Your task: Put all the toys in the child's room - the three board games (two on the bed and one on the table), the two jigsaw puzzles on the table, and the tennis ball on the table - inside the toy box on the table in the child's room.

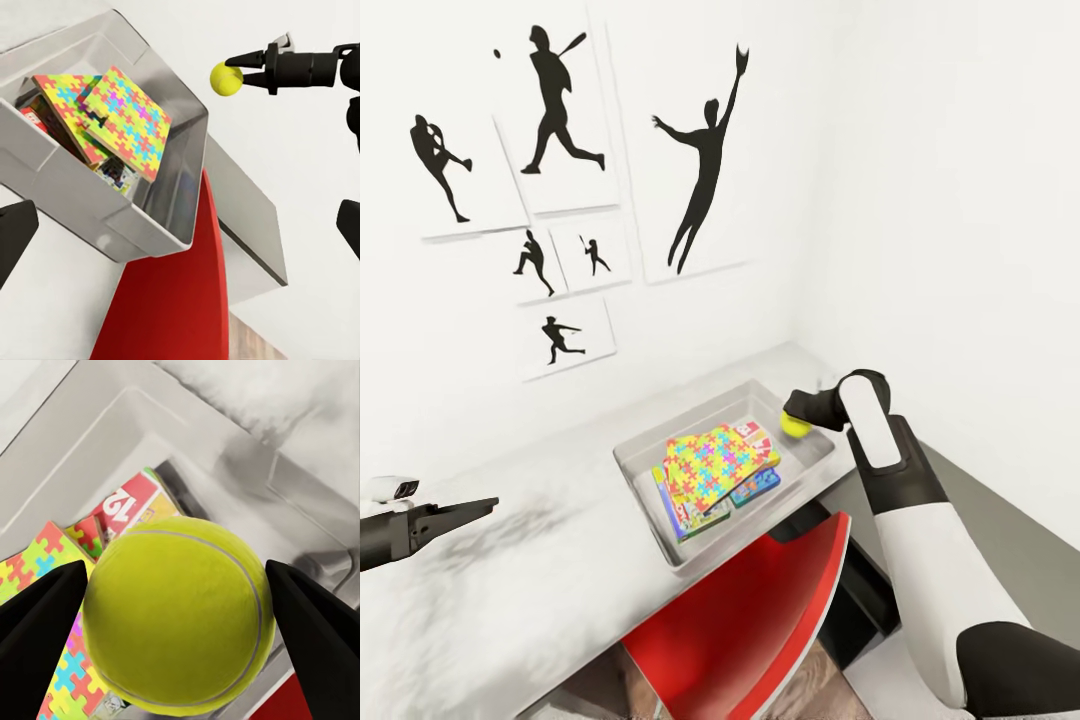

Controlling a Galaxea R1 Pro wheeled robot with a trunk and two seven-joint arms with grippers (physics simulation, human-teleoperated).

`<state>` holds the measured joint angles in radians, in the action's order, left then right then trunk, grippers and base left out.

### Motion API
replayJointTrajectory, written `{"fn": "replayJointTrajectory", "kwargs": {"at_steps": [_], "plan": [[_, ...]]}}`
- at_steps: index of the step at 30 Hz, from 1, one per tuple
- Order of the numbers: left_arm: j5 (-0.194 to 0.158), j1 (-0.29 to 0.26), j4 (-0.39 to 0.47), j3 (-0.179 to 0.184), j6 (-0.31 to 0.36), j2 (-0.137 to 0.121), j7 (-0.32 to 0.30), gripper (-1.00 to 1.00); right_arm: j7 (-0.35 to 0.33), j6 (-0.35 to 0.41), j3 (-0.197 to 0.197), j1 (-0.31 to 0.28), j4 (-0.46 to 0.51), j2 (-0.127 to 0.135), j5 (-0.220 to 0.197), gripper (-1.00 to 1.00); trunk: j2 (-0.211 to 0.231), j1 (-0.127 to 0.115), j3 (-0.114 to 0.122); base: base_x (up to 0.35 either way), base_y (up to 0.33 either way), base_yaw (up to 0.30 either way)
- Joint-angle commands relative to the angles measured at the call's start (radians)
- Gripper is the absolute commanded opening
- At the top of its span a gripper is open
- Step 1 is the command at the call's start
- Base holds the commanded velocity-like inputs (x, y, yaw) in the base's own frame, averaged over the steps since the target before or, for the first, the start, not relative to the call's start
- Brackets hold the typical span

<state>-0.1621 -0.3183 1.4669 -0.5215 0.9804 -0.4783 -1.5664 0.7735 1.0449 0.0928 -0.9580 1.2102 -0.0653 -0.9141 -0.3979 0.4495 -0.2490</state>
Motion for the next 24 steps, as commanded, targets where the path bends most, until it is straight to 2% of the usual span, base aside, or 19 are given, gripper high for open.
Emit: {"fn": "replayJointTrajectory", "kwargs": {"at_steps": [1, 7, 12, 15, 24], "plan": [[0.001, -0.001, 0.0, 0.0, 0.011, 0.0, -0.004, 1.0, 0.011, 0.002, 0.001, -0.002, -0.002, 0.001, -0.009, -1.0, -0.002, 0.001, -0.004, 0.0, 0.0, 0.0], [0.001, -0.001, 0.0, -0.001, 0.011, 0.0, -0.004, 1.0, 0.01, 0.002, 0.0, -0.003, -0.005, 0.003, -0.007, -1.0, -0.002, 0.001, -0.013, 0.0, 0.0, 0.0], [0.001, -0.001, 0.0, -0.002, 0.011, -0.001, -0.004, 1.0, 0.01, 0.002, -0.003, -0.012, -0.005, 0.009, 0.038, -1.0, -0.002, 0.001, -0.022, 0.0, 0.0, 0.0], [0.001, -0.001, 0.0, -0.002, 0.011, -0.001, -0.004, 1.0, 0.01, 0.002, -0.005, -0.02, -0.005, 0.012, 0.052, -1.0, -0.002, 0.001, -0.026, 0.0, 0.0, 0.0], [0.001, -0.001, 0.0, -0.002, 0.011, -0.002, -0.004, 1.0, 0.01, 0.002, -0.008, -0.041, -0.006, 0.013, 0.056, -1.0, -0.002, 0.001, -0.041, 0.0, 0.0, 0.0]]}}
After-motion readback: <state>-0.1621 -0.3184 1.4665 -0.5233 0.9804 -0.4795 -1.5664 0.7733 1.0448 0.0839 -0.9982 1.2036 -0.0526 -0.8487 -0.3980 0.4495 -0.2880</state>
